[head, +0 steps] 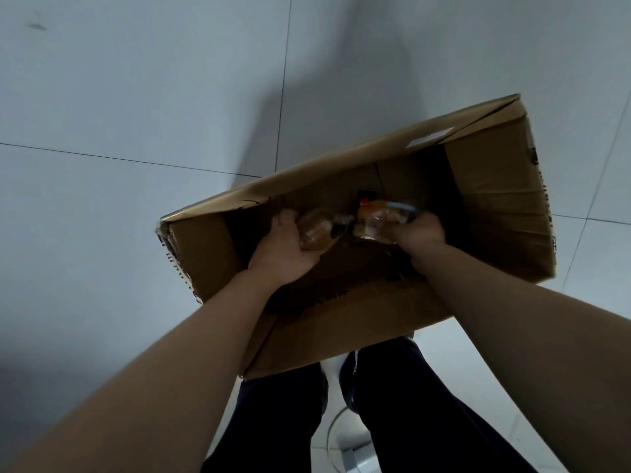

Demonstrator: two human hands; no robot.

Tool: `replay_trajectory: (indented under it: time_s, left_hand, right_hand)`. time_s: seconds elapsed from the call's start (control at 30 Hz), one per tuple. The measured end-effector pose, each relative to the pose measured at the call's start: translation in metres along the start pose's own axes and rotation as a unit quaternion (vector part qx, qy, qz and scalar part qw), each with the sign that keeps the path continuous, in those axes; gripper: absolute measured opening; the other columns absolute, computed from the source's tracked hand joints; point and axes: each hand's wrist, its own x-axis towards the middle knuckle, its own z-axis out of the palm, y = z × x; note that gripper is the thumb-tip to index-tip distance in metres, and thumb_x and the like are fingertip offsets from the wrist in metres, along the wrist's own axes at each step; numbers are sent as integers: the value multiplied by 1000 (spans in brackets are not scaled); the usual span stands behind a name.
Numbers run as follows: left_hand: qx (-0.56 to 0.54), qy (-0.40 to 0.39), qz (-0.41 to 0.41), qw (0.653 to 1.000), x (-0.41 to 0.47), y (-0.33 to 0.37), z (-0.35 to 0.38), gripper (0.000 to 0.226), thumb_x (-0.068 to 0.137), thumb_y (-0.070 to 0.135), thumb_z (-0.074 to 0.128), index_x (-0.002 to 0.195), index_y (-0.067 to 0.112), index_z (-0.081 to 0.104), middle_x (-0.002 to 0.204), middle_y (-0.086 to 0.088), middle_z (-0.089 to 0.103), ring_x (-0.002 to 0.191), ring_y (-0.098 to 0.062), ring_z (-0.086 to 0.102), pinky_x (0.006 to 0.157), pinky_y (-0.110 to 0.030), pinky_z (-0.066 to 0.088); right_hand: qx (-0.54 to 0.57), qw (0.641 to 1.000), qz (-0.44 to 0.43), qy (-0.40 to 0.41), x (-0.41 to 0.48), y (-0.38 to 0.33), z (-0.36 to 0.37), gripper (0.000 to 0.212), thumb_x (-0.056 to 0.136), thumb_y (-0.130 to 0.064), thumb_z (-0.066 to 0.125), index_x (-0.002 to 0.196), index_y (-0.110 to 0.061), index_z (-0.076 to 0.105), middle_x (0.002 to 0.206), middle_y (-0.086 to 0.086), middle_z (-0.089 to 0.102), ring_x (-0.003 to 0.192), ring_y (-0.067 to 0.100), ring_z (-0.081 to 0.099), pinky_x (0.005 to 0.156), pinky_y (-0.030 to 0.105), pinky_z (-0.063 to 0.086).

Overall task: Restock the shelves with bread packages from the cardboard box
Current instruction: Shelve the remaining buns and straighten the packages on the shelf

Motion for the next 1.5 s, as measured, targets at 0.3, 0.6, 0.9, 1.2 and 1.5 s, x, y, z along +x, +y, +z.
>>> replay_trajectory:
  time_s: [0.3, 0.6, 0.9, 1.2, 1.5]
  left_hand:
    - [-358, -80, -155, 917, -68, 18, -40, 50, 86, 3, 63, 131, 20, 53, 123, -13, 59, 105, -31, 63, 83, -38, 58]
    - [-361, 24, -123, 924, -177, 41, -106, 18, 93, 30, 54, 107, 19, 56, 109, -14, 64, 86, -28, 64, 74, -36, 56]
    - [-485, 116, -111, 860, -299, 59, -186, 25, 92, 27, 53, 115, 21, 54, 91, -6, 64, 65, -17, 54, 56, -25, 42]
    - [-647, 0, 8, 762, -405, 66, -242, 78, 83, -13, 57, 142, 34, 37, 124, -22, 59, 101, -42, 66, 84, -57, 54]
    - [-625, 22, 100, 774, -494, 112, -300, 45, 78, 52, 68, 106, 18, 68, 107, -10, 68, 103, -27, 64, 83, -46, 56]
  right_hand:
    - [-114, 977, -176, 28, -90, -17, -30, 52, 80, -33, 75, 123, -16, 52, 116, 3, 63, 109, 24, 60, 81, 30, 45]
    - [-94, 969, -228, 12, -206, -60, -80, 44, 78, -40, 75, 112, -17, 61, 107, -2, 66, 103, 18, 60, 81, 28, 44]
    - [-86, 948, -301, 57, -328, -116, -121, 41, 83, -37, 71, 116, -16, 59, 116, 2, 66, 107, 23, 62, 74, 28, 43]
    - [27, 938, -346, -18, -436, -178, -135, 35, 80, -32, 74, 109, -17, 61, 115, -6, 63, 115, 19, 57, 93, 33, 44]
    - [19, 879, -474, -58, -543, -237, -154, 36, 76, -30, 79, 107, -21, 62, 95, -8, 63, 89, 14, 60, 82, 31, 49]
